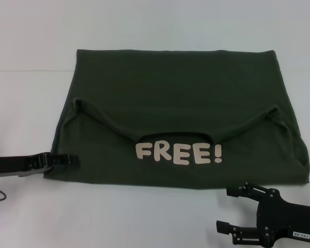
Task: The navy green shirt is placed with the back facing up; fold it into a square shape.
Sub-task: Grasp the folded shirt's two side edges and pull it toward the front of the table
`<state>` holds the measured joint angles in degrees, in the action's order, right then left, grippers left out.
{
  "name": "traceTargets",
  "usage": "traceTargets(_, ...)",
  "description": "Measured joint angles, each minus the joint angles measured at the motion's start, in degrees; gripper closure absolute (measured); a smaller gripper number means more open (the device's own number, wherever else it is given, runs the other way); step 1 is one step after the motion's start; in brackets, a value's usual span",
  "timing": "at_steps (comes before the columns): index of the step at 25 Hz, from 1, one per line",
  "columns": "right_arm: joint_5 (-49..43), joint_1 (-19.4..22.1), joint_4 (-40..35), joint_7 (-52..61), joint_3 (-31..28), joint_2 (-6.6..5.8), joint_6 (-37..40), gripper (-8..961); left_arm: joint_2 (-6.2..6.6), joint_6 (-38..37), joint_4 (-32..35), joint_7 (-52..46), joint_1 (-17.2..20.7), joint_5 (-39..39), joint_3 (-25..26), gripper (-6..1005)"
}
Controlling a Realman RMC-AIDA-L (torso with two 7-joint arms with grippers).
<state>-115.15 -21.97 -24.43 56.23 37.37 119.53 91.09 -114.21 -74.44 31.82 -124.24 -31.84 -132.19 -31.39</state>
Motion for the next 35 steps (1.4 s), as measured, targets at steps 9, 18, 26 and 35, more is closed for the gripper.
traceTargets(9,0.3,0.0,0.0,0.0,0.0,0.00,0.0,8,0.02,2.1,0.2,0.1,-0.1,0.0,-1.5,413)
traceTargets(18,0.4,-0.1,-0.3,0.9,-0.2,0.00,0.4,9,0.13,2.3,0.2,0.3,-0.1,0.0,-1.9,866)
traceTargets(26,0.6,-1.4,-4.6,20.8,-4.1,-1.61,4.0,8,0.18,2.3,0.2,0.6,-0.3,0.1,-2.5,956)
traceTargets(35,0.0,-2.0,-12.9,72.9,-4.7,-11.76,3.1,8,0.47,1.8,0.3,1.7,-0.5,0.4,-2.4,955)
